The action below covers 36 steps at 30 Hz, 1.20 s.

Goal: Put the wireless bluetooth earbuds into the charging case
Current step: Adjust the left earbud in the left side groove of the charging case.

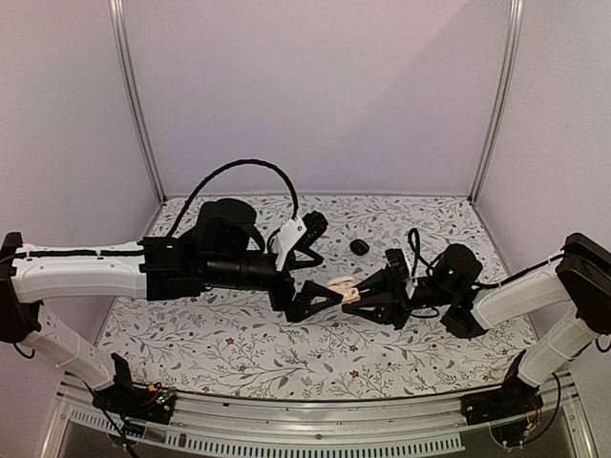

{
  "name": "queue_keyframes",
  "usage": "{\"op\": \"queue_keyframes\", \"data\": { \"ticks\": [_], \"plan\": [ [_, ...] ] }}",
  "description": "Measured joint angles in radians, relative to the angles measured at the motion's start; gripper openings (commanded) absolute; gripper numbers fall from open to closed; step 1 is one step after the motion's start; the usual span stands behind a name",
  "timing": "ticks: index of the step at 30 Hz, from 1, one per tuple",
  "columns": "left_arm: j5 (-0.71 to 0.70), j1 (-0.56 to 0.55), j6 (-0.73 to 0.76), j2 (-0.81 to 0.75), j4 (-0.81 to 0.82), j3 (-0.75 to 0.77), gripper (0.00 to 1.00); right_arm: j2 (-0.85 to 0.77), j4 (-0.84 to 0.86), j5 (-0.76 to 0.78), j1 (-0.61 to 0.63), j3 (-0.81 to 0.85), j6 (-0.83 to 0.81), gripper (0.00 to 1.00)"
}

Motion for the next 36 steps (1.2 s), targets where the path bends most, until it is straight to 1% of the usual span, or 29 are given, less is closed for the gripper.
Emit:
{"op": "queue_keyframes", "data": {
  "ticks": [12, 25, 36],
  "plan": [
    [-0.017, 0.0, -0.044, 0.005, 0.021, -0.006, 1.0, -0.003, 0.002, 0.0, 0.007, -0.008, 0.0, 0.0],
    [0.021, 0.002, -0.106, 0.005, 0.101, -0.072, 1.0, -0.019, 0.023, 0.007, 0.007, -0.031, 0.01, 0.0],
    [0.024, 0.01, -0.172, 0.013, 0.126, -0.074, 1.0, -0.024, 0.055, 0.014, 0.007, -0.037, 0.024, 0.0]
  ]
}}
